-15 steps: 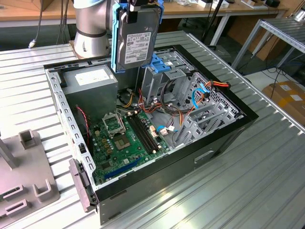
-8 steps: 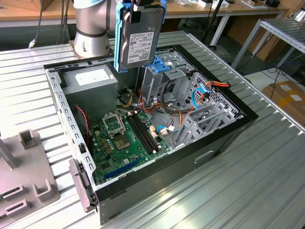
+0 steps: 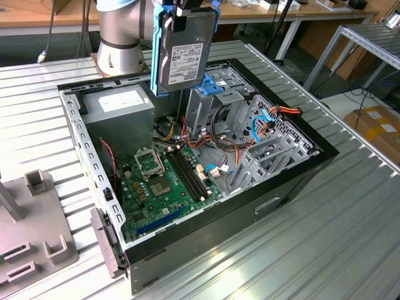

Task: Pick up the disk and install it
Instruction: 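Pick up the disk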

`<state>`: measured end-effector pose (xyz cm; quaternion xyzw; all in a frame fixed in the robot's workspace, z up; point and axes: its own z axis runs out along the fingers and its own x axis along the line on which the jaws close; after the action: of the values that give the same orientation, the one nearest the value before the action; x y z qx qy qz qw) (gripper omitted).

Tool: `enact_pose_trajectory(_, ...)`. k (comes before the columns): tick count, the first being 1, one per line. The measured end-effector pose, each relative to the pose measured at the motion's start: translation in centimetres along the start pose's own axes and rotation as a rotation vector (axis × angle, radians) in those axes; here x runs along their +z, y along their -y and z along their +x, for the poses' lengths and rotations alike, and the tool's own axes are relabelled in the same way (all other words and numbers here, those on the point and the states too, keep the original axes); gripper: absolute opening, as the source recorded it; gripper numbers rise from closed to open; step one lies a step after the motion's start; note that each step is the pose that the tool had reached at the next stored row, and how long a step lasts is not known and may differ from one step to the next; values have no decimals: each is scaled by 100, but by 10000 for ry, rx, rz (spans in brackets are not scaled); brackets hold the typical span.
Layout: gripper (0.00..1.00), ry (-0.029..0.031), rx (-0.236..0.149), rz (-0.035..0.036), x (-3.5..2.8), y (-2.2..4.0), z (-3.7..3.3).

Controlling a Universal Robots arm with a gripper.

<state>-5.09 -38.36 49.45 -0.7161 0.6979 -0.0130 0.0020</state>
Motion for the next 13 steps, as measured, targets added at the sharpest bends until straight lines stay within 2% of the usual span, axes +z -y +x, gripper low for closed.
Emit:
enact_pose_trajectory(5,37,0,-1,0,1,8,34)
enact_pose_trajectory(8,37,-1,0,0,3,99,36)
enact_pose_trajectory(12,37,-1,1,0,8,332,42)
enact_pose_trajectory(13,37,0,0,0,10,410,44)
